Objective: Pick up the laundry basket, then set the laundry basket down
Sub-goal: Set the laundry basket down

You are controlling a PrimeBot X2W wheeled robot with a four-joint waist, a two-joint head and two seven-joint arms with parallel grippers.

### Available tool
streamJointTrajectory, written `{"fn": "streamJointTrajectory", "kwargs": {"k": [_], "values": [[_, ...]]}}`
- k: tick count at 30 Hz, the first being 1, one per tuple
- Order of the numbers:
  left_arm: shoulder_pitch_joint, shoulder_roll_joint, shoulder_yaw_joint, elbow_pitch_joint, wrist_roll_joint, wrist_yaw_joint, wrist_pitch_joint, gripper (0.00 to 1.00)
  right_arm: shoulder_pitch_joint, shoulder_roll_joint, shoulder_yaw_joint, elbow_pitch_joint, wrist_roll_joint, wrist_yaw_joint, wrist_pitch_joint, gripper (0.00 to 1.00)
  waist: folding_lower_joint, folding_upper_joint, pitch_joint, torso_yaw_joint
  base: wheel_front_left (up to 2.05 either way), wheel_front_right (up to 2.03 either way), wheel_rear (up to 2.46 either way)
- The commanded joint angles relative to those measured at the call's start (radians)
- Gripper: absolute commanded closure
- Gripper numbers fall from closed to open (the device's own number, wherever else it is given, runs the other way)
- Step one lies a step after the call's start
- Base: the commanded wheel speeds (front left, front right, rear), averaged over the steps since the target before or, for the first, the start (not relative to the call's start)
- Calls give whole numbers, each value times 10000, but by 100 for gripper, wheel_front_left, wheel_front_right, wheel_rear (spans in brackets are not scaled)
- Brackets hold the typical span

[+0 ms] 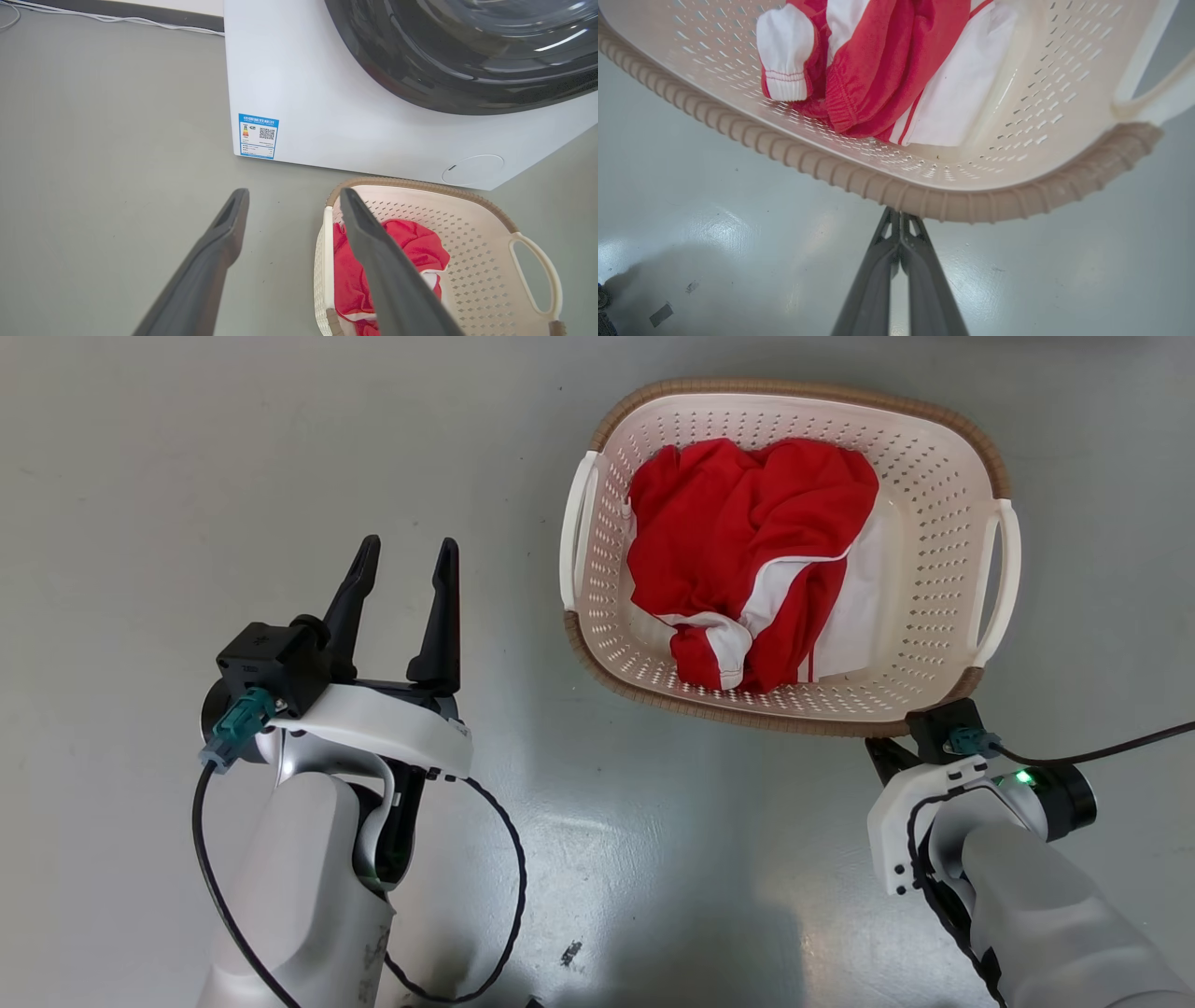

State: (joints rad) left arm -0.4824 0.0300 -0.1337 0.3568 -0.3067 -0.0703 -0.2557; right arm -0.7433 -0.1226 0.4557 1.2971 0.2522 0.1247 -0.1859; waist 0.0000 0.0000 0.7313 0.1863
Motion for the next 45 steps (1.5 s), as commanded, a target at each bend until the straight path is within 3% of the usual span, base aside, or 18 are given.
{"fn": "streamJointTrajectory", "kwargs": {"k": [1,13,30,31,34,36,37,39,45], "values": [[-78,202,282,-187,88,60,-61,0,258,214,152,-64,-137,60,-129,100,0,0,-14,-16,0,0,0],[29,202,315,123,48,53,-61,0,822,324,211,-63,-111,60,-2,100,0,0,-599,-311,0,0,0],[885,202,457,997,-146,27,-61,0,2275,586,190,-69,293,60,-369,100,0,0,-2971,-713,0,0,0],[975,202,491,1064,-134,25,-61,0,2336,600,186,-80,309,60,-428,95,0,0,-3141,-752,0,0,0],[1241,202,582,1250,-77,10,-61,0,2494,632,172,-192,358,60,-578,62,0,0,-3632,-863,0,0,0],[1414,202,664,1330,-30,2,-61,0,2577,644,157,-275,363,60,-647,47,0,0,-3956,-939,0,0,0],[1497,202,703,1369,-13,-3,-61,0,2614,648,144,-312,359,60,-672,24,0,0,-4109,-974,0,0,0],[1648,202,769,1432,12,-20,-61,0,2700,654,117,-379,348,60,-706,0,0,0,-4409,-1031,0,0,0],[2120,202,945,1590,-25,-23,-61,0,2907,664,40,-708,281,60,-750,0,0,0,-5227,-1205,0,0,0]]}}
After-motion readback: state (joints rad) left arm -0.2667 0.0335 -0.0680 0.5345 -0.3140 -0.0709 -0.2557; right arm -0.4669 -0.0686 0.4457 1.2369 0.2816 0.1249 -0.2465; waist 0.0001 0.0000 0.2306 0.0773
